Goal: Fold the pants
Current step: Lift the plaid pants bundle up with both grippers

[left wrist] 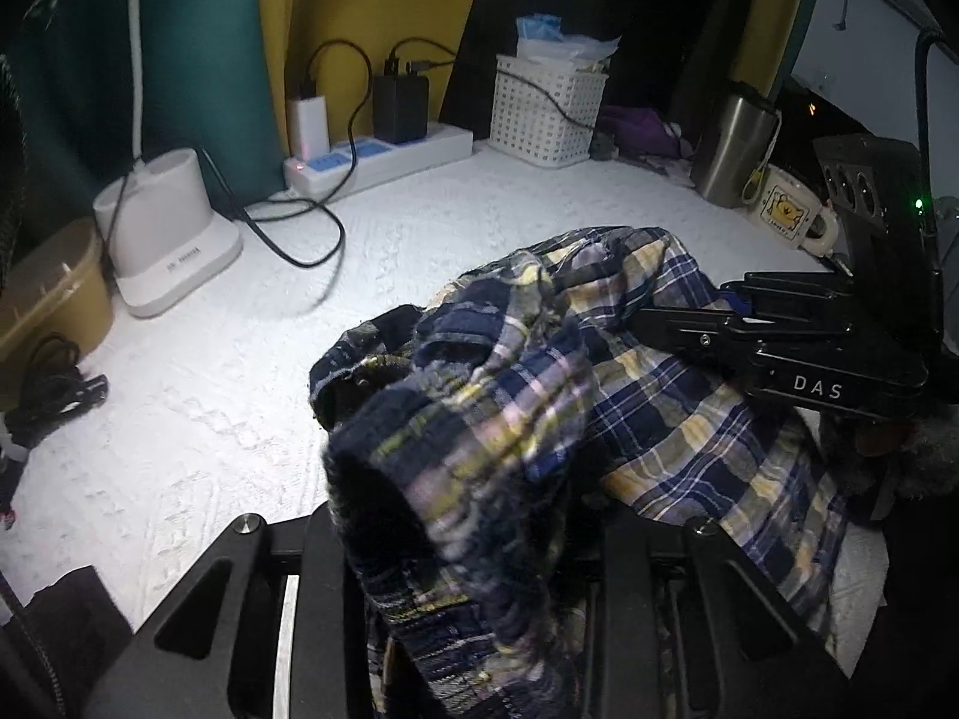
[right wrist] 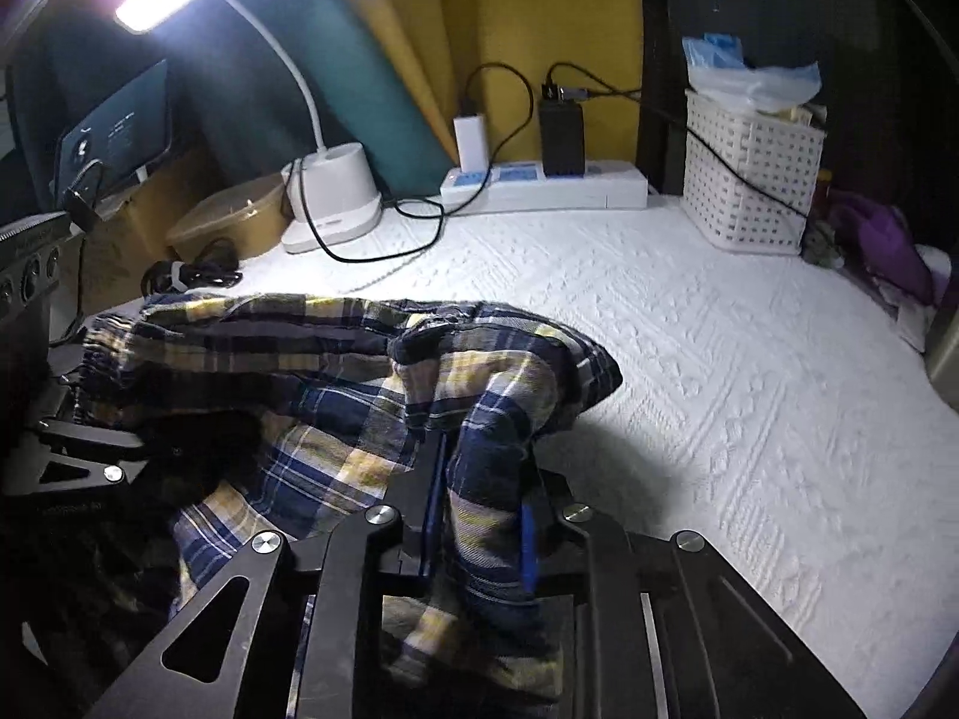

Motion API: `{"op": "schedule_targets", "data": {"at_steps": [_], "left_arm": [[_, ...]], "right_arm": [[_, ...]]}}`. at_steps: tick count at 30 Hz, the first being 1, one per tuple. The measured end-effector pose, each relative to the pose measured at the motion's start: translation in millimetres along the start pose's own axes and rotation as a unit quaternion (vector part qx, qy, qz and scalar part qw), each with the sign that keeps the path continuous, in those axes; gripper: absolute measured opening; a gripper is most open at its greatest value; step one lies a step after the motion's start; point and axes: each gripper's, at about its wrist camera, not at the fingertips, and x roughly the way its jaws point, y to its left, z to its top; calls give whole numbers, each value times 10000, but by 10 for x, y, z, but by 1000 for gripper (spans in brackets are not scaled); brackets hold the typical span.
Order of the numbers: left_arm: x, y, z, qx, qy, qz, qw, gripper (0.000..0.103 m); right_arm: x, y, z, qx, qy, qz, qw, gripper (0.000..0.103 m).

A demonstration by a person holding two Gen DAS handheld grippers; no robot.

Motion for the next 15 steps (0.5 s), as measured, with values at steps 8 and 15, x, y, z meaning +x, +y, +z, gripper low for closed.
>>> {"op": "schedule_targets", "data": {"at_steps": [8, 15], "left_arm": [[-380, -138, 34, 125, -452, 96, 9989, 29], [-677, -238, 0, 176, -765, 128, 9968, 29]], "right_arm": [[-401, 157, 13, -112, -329, -165, 9993, 20], [-759, 321, -7, -235, -584, -261, 9977, 20]]}}
